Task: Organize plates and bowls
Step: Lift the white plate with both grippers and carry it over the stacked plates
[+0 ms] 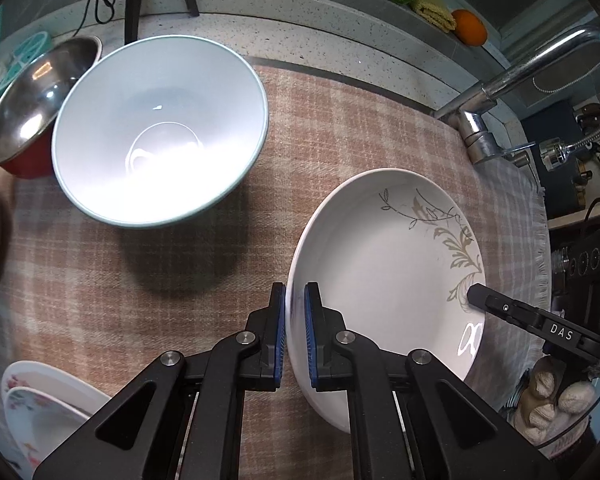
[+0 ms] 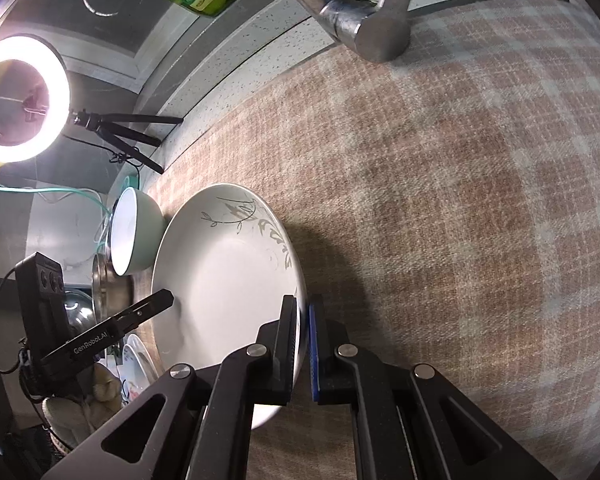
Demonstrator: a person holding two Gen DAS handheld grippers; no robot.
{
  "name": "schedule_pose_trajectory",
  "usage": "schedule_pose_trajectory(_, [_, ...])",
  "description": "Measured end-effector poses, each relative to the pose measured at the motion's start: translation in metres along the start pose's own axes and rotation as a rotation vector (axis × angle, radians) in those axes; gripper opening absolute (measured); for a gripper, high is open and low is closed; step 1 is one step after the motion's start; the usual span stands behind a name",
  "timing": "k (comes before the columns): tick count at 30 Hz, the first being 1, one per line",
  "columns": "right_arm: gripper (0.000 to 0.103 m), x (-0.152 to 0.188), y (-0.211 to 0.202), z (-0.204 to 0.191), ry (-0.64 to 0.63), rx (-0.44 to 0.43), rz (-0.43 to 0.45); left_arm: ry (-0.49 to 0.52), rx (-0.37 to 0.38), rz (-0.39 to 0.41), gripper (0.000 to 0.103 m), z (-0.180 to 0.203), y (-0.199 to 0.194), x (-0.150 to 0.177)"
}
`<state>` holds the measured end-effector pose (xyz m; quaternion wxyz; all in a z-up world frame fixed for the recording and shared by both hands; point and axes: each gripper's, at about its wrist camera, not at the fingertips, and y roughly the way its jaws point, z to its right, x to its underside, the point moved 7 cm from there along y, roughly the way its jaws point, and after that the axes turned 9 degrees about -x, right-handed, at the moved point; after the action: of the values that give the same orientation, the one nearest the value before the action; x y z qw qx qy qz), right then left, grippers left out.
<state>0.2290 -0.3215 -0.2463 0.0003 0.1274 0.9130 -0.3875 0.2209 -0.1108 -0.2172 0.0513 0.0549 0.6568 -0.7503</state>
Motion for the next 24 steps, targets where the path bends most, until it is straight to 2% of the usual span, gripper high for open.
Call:
schedule_pose_trajectory(11, [0.006,0.003,-0.006,-0.019,-0.065,0.001,0.005,-0.033,0.005,0.042,0.007,-0.006,-0.02,0.01])
schedule_pose_trajectory(24, [0.006,0.022,0.006,-0.073,-0.19,-0.036,-0.05,-0.173,0.006,0.122,0.007,-0.054,-0.063,0.043])
